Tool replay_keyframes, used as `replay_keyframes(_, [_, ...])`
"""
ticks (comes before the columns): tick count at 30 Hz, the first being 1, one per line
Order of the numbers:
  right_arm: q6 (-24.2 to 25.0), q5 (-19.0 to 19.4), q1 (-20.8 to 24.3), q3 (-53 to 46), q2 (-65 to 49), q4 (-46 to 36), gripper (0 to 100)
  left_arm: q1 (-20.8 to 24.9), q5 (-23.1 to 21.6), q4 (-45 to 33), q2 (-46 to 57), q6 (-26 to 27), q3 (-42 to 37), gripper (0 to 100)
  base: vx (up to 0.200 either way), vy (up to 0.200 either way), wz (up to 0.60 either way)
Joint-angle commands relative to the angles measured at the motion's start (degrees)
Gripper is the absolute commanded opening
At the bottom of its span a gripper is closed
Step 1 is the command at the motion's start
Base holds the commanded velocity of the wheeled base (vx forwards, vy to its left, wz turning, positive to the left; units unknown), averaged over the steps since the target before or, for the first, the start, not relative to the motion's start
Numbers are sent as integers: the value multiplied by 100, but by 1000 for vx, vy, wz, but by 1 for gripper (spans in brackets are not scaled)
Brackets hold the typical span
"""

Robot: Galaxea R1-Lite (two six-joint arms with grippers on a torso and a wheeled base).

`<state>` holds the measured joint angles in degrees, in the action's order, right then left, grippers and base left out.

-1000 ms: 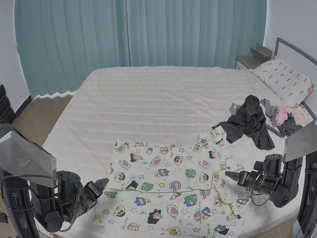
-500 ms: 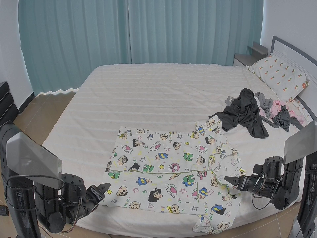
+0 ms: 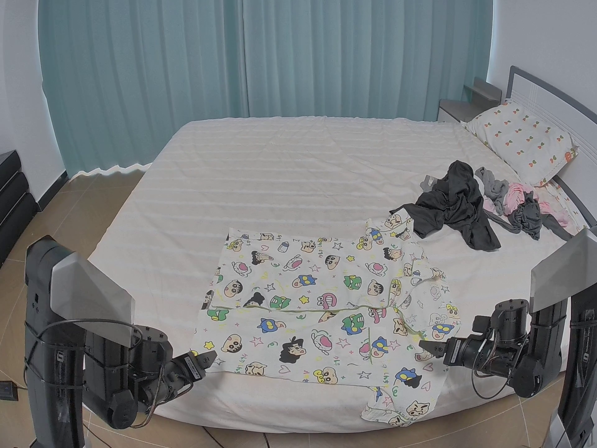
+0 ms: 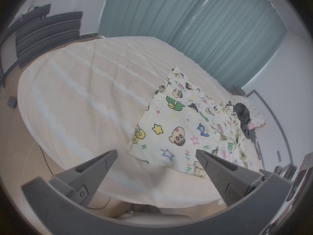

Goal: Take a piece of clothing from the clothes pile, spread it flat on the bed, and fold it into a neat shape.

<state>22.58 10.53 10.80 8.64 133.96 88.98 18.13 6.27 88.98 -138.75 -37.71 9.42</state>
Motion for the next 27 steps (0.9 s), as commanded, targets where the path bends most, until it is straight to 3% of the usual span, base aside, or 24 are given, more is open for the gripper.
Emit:
replay_keyframes(1, [-8, 1, 10, 15, 60, 58, 100, -90, -20, 102, -565, 281, 402, 100, 0, 0, 0])
replay_keyframes(11, [-16, 1, 1, 15, 104, 58, 100, 112, -55, -583, -521, 492, 982, 100, 0, 0, 0])
replay_keyframes(12, [-16, 1, 1, 15, 104, 58, 100, 112, -55, -583, -521, 492, 982, 0, 0, 0, 0])
replay_keyframes(15, [-201, -7, -8, -38, 227, 58, 100, 165, -38, -944, -504, 589, 1123, 0, 0, 0, 0])
replay_keyframes(21, [-684, 19, -105, -302, 341, 58, 100, 51, 15, -953, -495, 563, 1088, 0, 0, 0, 0])
replay_keyframes(27, [-931, 37, -122, -416, 543, 58, 100, 15, 85, -944, -284, 70, 939, 0, 0, 0, 0])
